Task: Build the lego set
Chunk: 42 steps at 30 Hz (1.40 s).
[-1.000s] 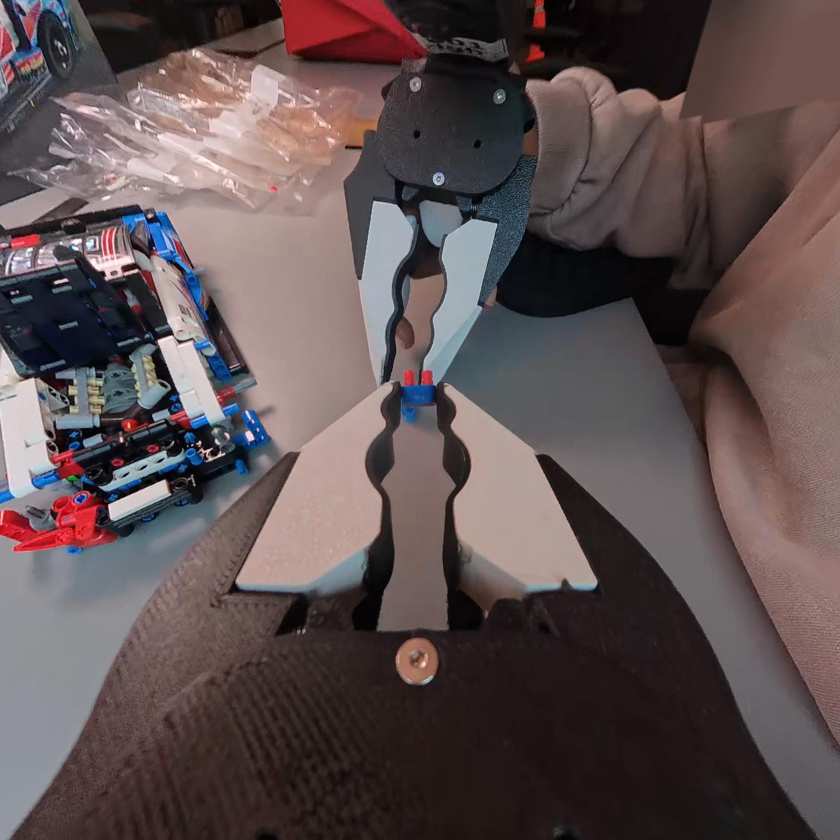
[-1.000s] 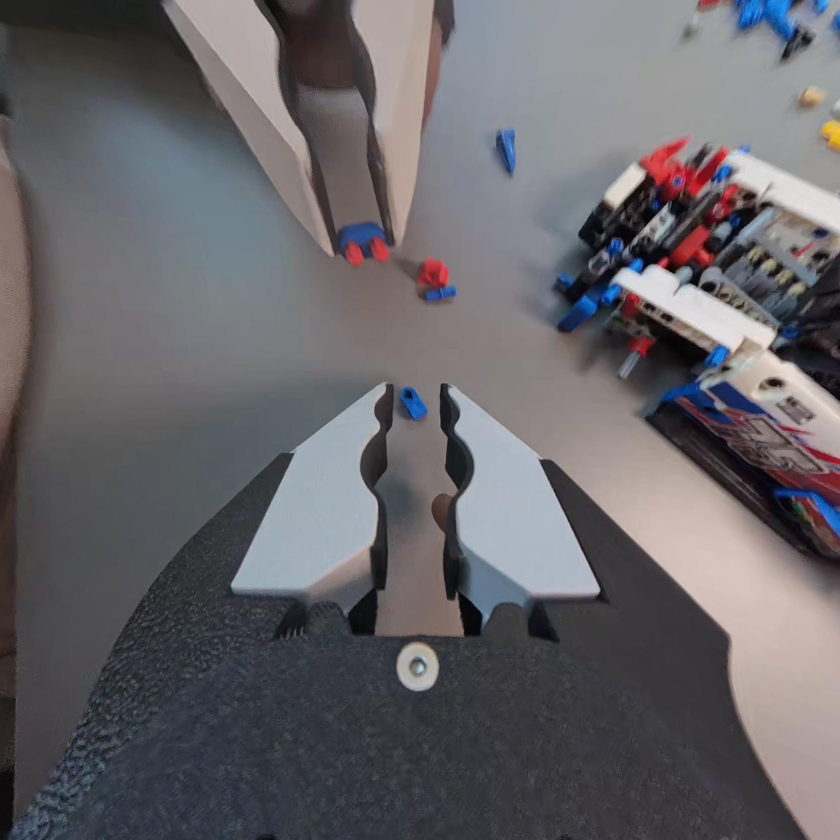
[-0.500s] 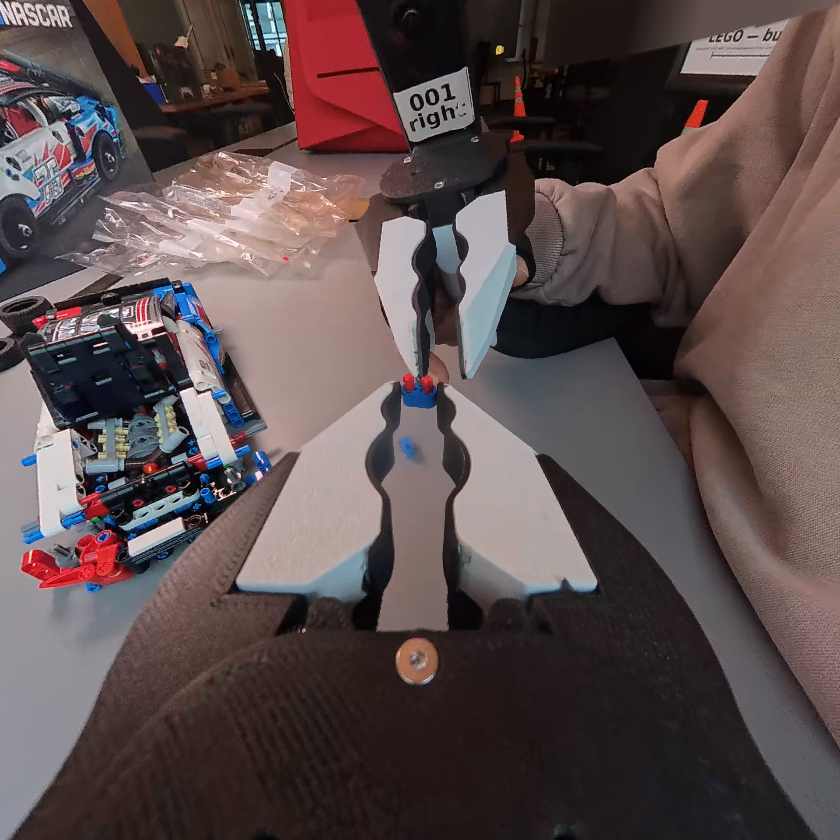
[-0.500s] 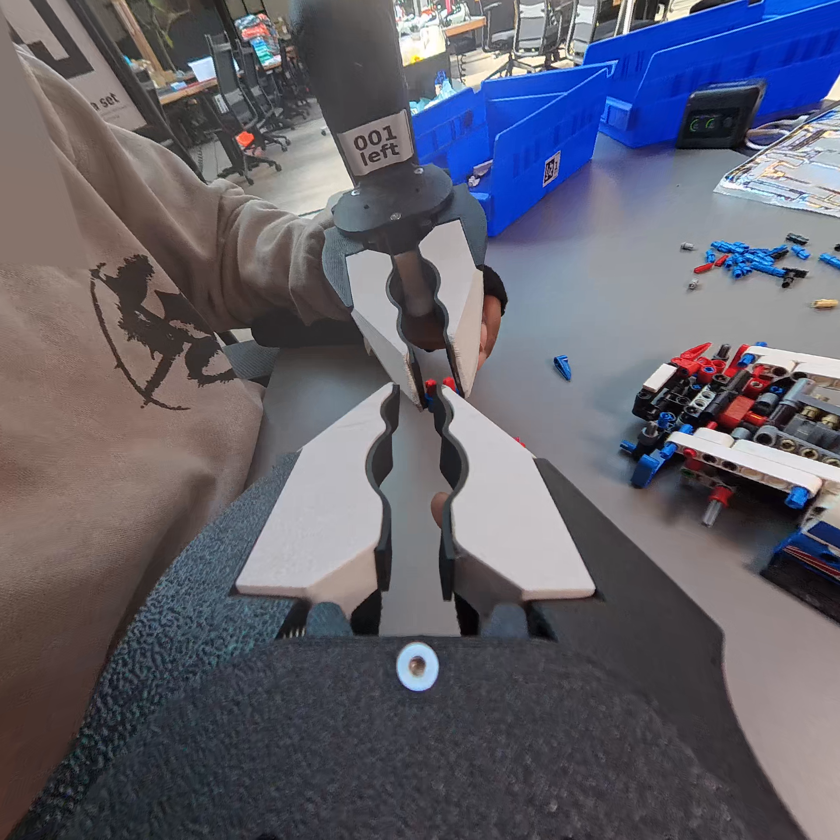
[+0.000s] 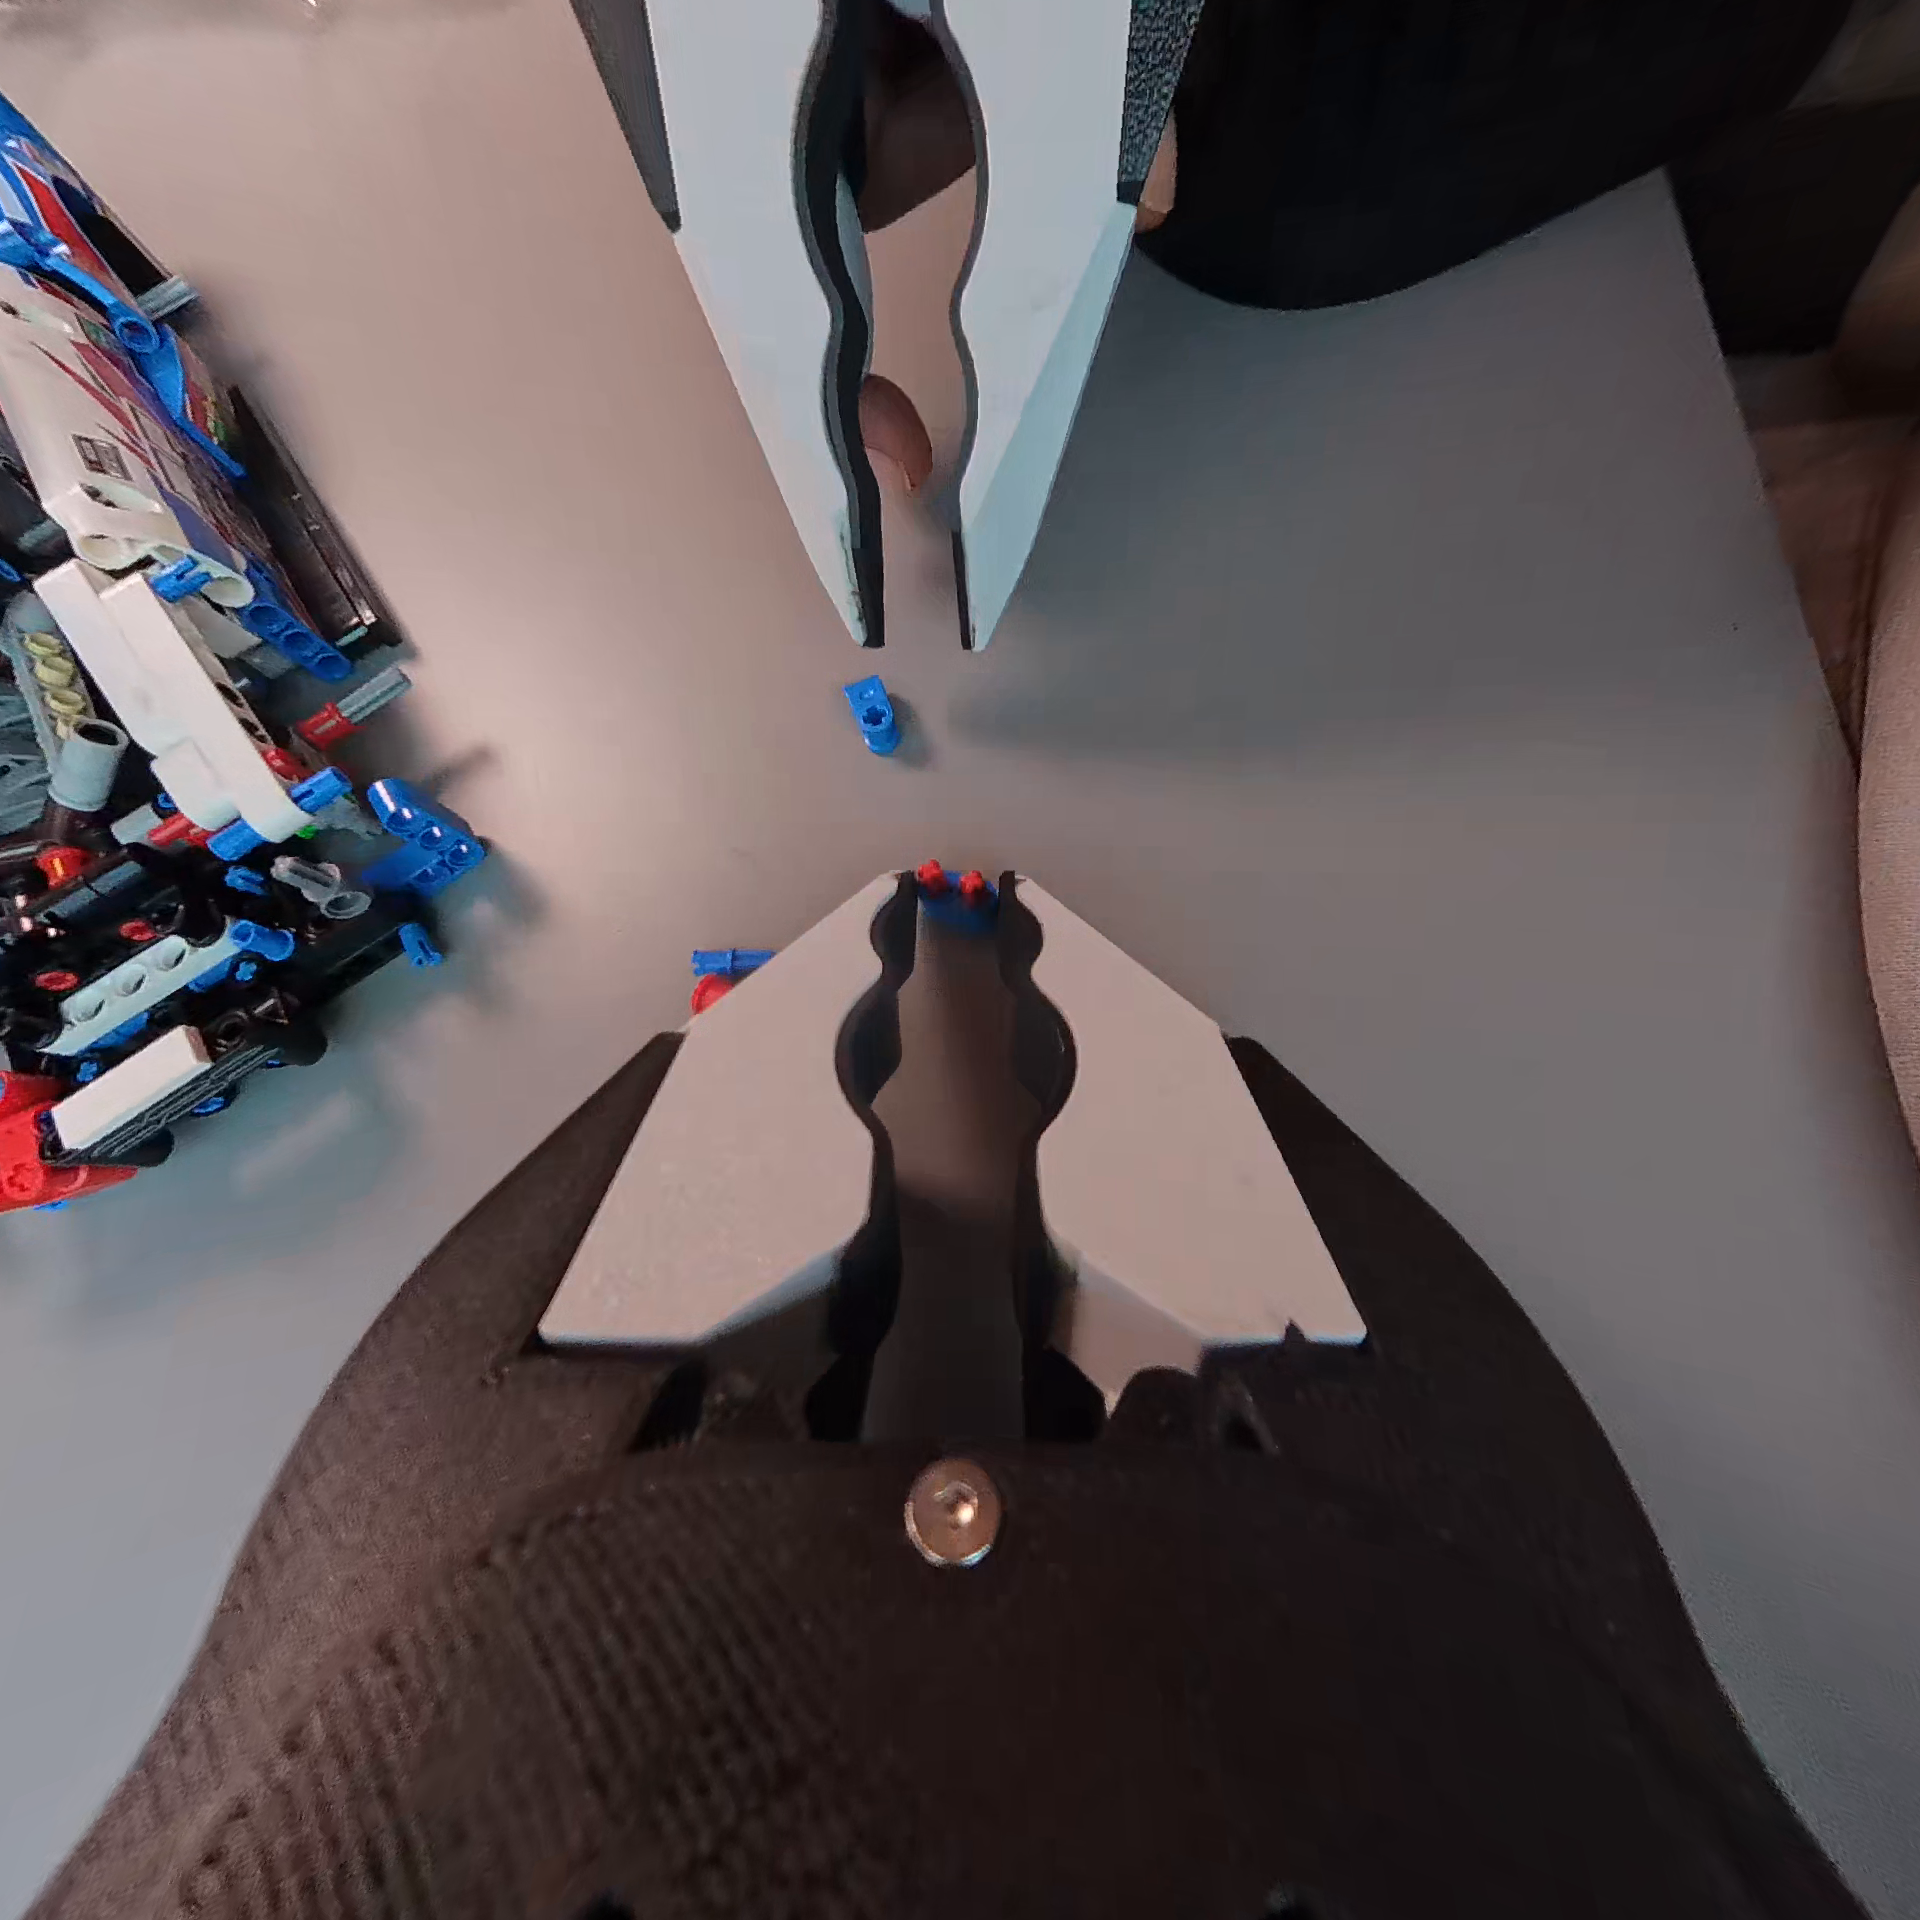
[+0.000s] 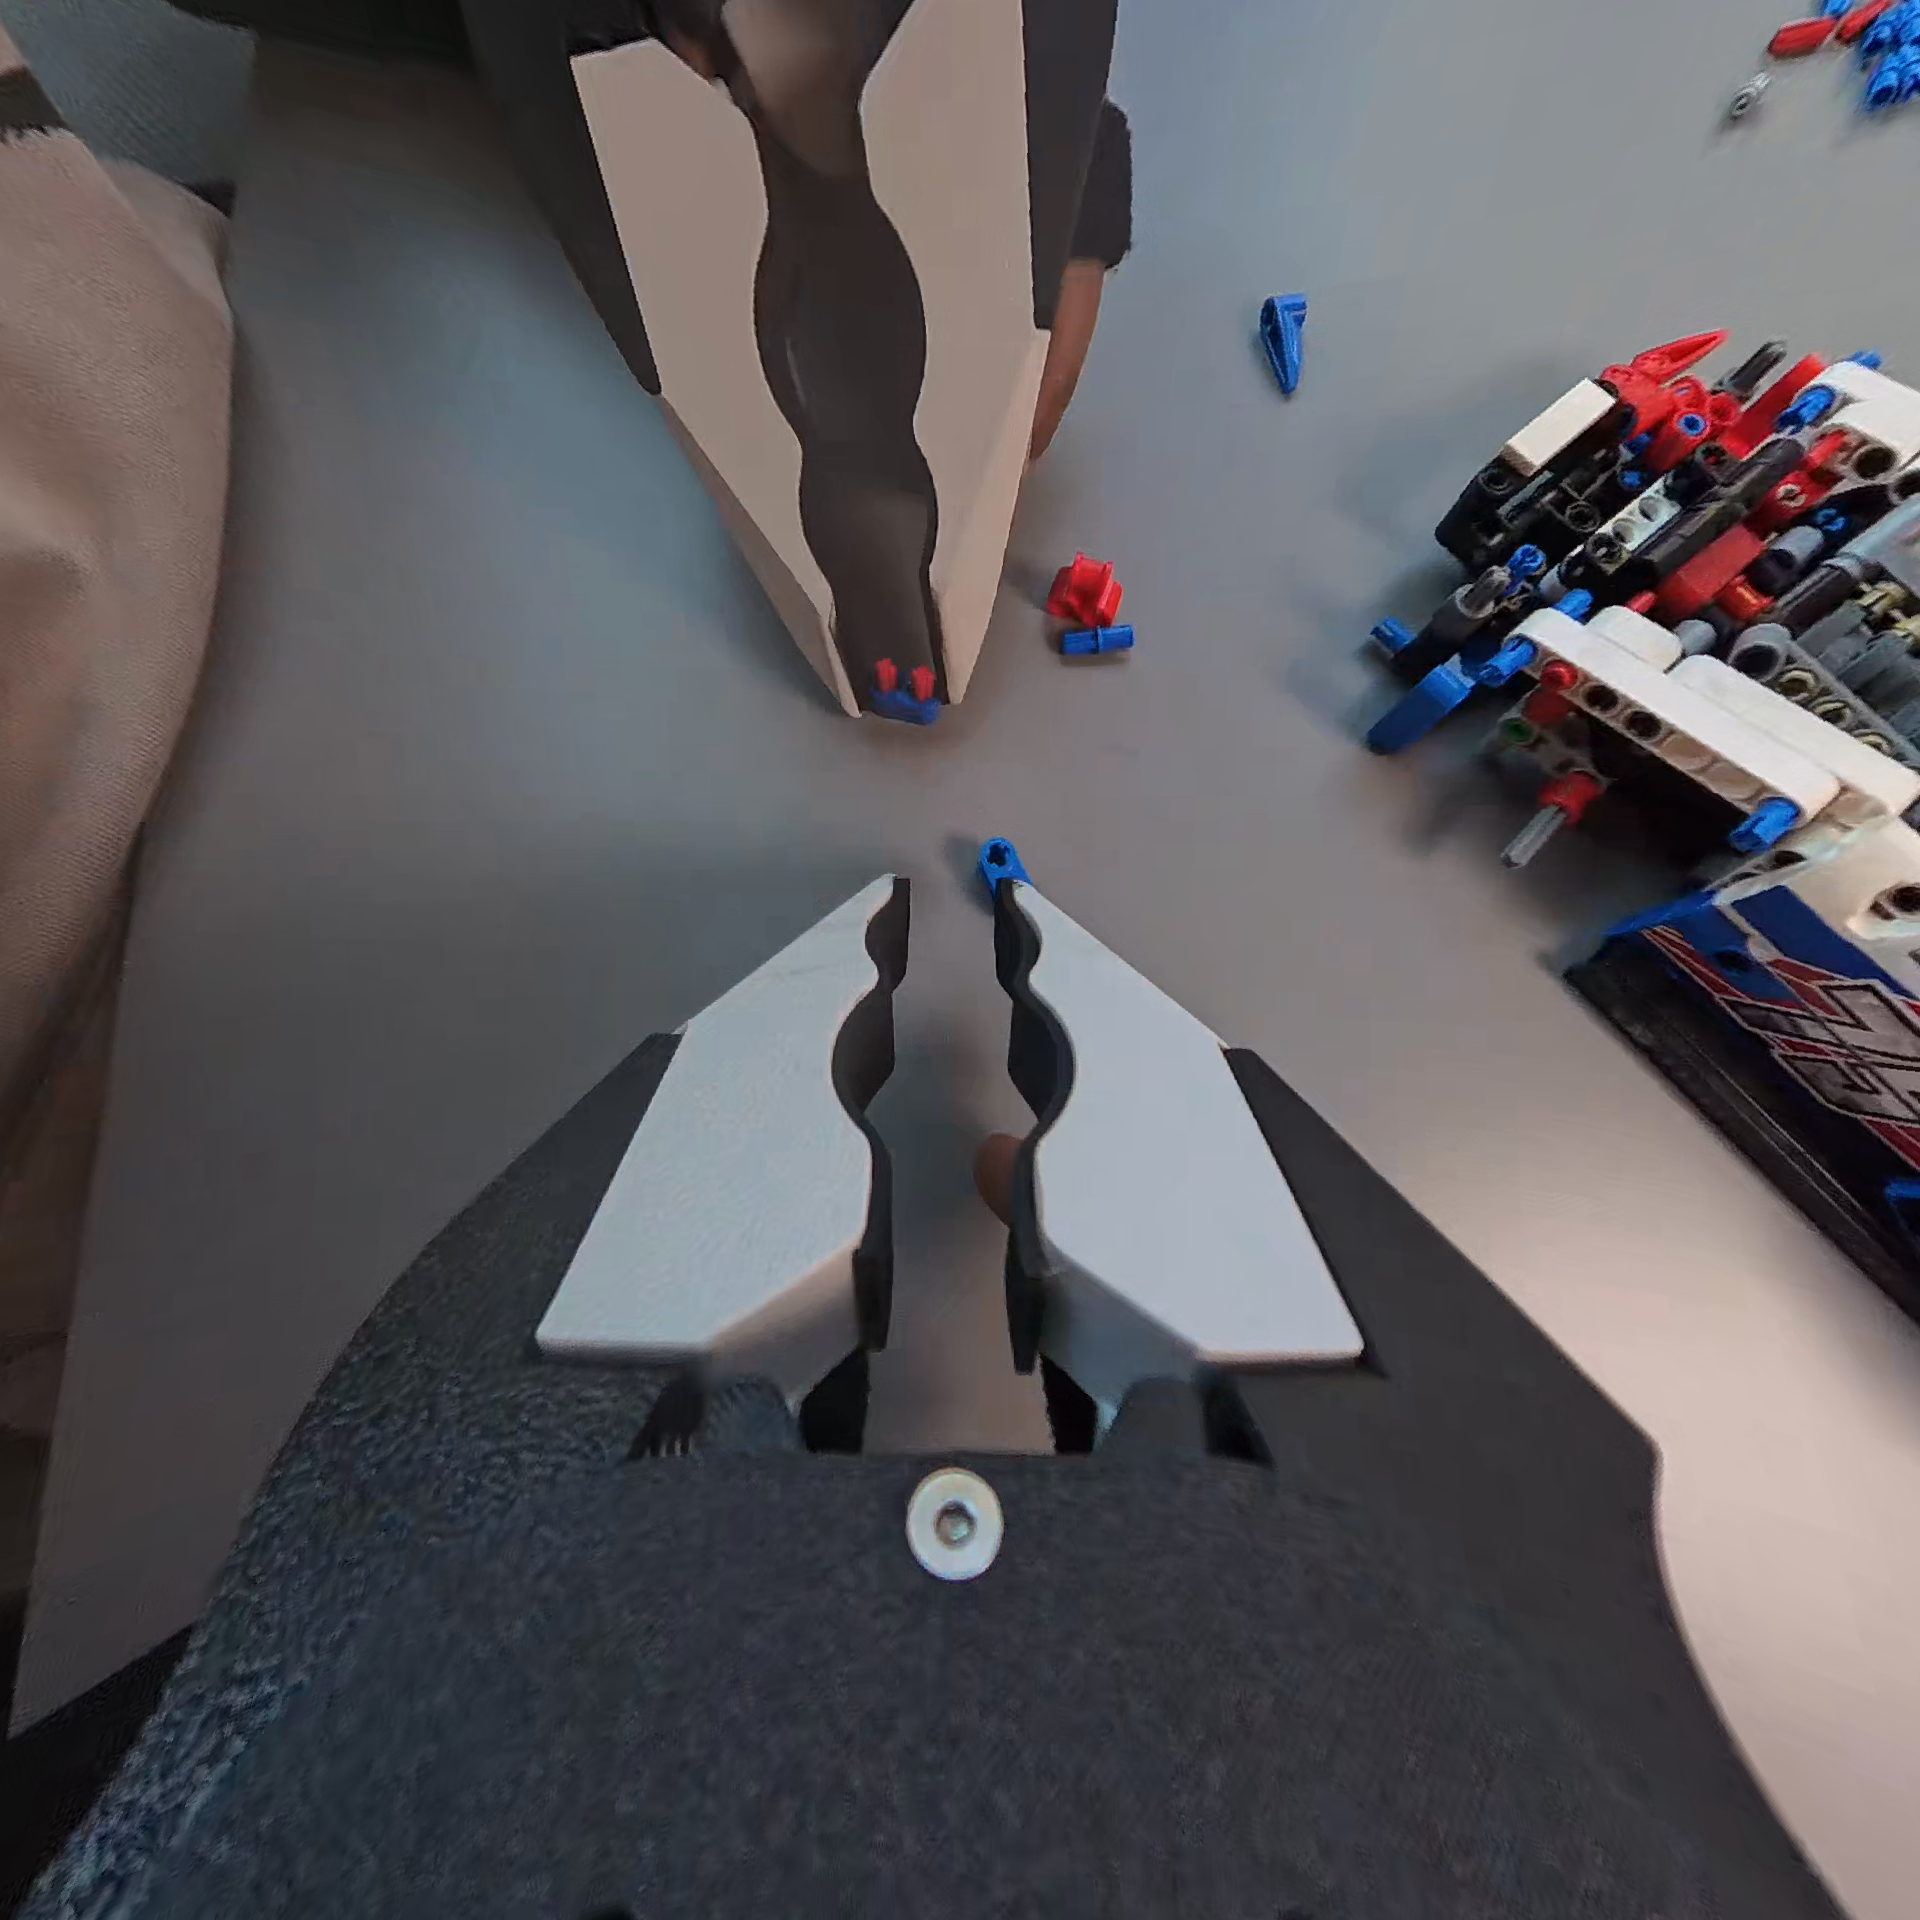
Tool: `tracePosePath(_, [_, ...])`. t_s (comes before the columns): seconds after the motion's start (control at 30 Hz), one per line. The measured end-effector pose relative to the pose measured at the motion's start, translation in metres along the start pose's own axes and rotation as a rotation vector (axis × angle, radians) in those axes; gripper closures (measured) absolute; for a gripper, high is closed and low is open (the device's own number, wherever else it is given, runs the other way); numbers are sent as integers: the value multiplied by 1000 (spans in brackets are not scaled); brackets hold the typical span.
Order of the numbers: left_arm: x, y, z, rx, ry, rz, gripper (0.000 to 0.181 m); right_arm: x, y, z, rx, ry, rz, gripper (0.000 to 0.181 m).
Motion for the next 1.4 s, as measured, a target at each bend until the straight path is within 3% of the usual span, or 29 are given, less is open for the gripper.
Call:
tracePosePath(0.23, [3, 2, 3, -14, 24, 11, 167, 2, -10, -13, -29, 47, 94, 164])
tracePosePath(0.4, [2, 7, 5, 29, 120, -29, 148, -1, -15, -10, -40, 71, 116, 176])
tracePosePath(0.5, [-1, 12, 7, 46, 137, -72, 150, -8, -14, -7, -33, 52, 54, 177])
tracePosePath(0.67, [6, 7, 3, 31, 53, 0, 151, -26, -14, 6, -29, 5, -35, 177])
tracePosePath(1.03, [3, 2, 3, -13, 33, 12, 167, -32, -28, 8, 34, -46, 37, 177])
tracePosePath(1.4, [3, 1, 3, -25, 27, 11, 168, -35, -30, 8, 38, -10, 128, 177])
Point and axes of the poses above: each gripper's, where its closed fingertips meet, y back along the fingers, x out of its underside, z = x × y across the jaws, the point moved 4 cm from there along y, back along the fingers, and after that the axes turned 7 degrees about -y, right-handed, at the moved point
